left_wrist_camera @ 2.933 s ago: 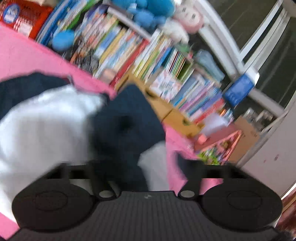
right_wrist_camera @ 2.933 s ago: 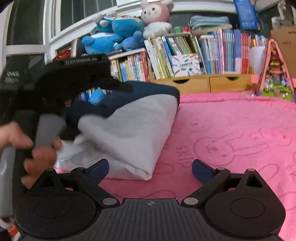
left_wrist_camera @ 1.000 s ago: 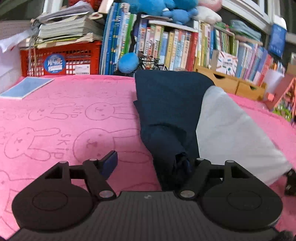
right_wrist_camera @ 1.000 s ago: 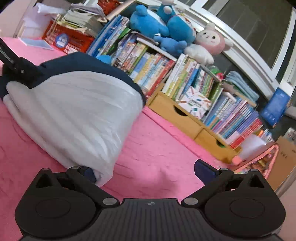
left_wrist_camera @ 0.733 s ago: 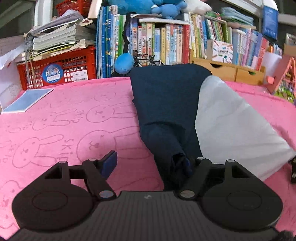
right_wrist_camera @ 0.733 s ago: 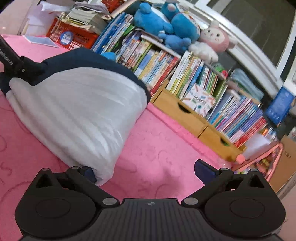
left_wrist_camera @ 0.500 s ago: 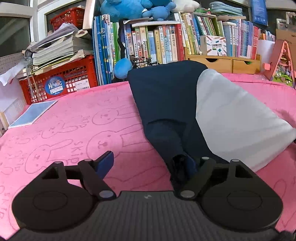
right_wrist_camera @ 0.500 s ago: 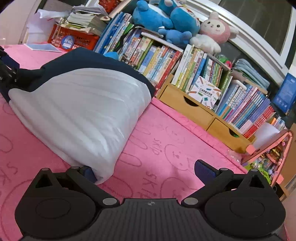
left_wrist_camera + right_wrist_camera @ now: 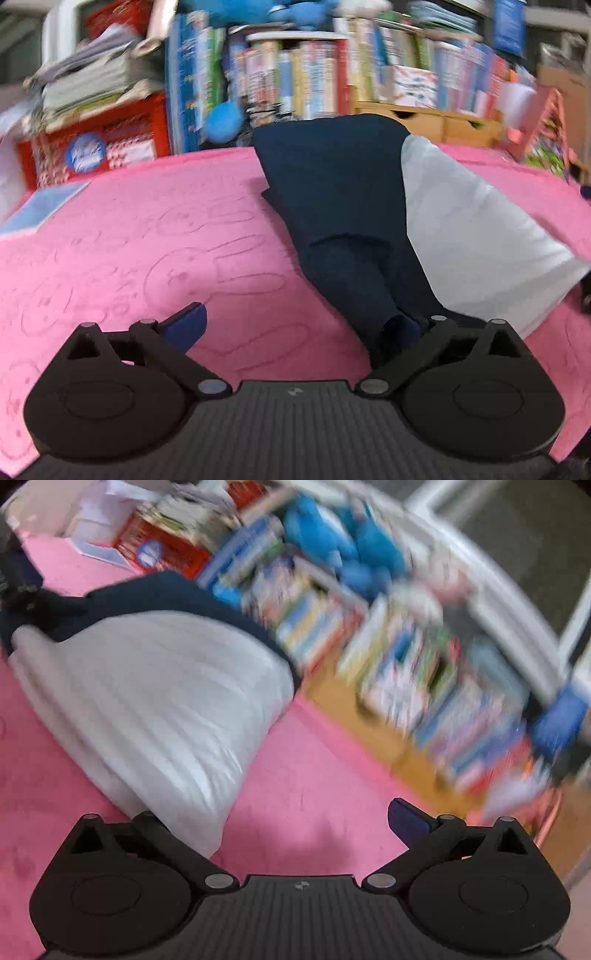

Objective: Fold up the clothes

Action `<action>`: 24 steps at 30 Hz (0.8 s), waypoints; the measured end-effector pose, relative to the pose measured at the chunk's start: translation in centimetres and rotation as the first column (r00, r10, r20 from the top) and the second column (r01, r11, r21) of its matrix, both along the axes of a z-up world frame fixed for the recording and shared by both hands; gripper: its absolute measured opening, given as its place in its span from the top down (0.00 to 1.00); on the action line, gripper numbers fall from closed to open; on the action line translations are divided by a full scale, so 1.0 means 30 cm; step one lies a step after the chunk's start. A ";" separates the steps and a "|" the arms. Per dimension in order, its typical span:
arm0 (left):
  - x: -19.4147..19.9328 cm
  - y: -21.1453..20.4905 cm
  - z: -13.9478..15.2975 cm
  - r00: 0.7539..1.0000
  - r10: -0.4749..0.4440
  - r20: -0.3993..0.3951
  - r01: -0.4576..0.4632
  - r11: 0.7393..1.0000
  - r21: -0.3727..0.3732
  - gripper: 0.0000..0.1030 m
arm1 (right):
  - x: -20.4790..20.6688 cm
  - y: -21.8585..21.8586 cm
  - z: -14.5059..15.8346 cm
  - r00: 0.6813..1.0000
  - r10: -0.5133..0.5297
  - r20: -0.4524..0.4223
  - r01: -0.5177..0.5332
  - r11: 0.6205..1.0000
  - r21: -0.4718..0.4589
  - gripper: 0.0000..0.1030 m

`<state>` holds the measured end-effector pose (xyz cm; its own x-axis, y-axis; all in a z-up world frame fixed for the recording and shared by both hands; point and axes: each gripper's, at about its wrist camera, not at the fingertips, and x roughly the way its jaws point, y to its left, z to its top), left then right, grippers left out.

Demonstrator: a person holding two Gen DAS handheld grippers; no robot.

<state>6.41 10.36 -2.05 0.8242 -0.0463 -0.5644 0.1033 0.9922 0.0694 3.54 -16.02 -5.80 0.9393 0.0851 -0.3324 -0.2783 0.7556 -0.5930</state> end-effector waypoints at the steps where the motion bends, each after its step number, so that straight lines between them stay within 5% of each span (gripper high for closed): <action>1: -0.007 -0.016 0.000 1.000 0.000 0.010 0.000 1.000 0.023 0.01 | -0.002 -0.037 0.009 0.999 0.005 -0.032 -0.004 1.000 0.029 0.01; 8: -0.054 0.011 -0.012 0.999 0.038 -0.007 -0.039 0.995 -0.092 0.01 | -0.084 -0.079 0.059 0.987 0.107 -0.121 -0.099 0.993 0.065 0.01; 11: -0.056 0.010 -0.017 0.999 0.047 0.014 -0.045 0.994 -0.100 0.01 | -0.126 -0.136 0.155 0.959 0.207 -0.191 -0.154 0.953 0.261 0.00; 15: -0.058 0.012 -0.015 0.999 0.047 0.021 -0.044 0.994 -0.104 0.01 | -0.099 -0.121 0.315 0.931 0.318 -0.179 -0.185 0.834 0.520 0.03; 17: -0.061 0.012 -0.015 0.999 0.046 0.024 -0.043 0.994 -0.105 0.01 | -0.015 -0.026 0.353 0.906 0.362 -0.220 -0.190 0.811 0.553 0.22; 19: -0.064 0.011 -0.017 0.999 0.045 0.027 -0.042 0.994 -0.105 0.01 | 0.083 0.099 0.344 0.877 0.399 -0.268 -0.213 0.822 0.527 0.56; 24: -0.070 0.013 -0.019 0.999 0.041 0.034 -0.037 0.994 -0.104 0.02 | 0.340 0.449 0.221 0.847 0.358 -0.393 -0.204 0.902 0.381 0.80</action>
<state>4.31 10.74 -2.61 0.8463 -0.0706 -0.5280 0.0639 0.9975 -0.0310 13.75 -2.55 0.83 0.6154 0.4936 -0.6145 -0.6810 0.7255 -0.0993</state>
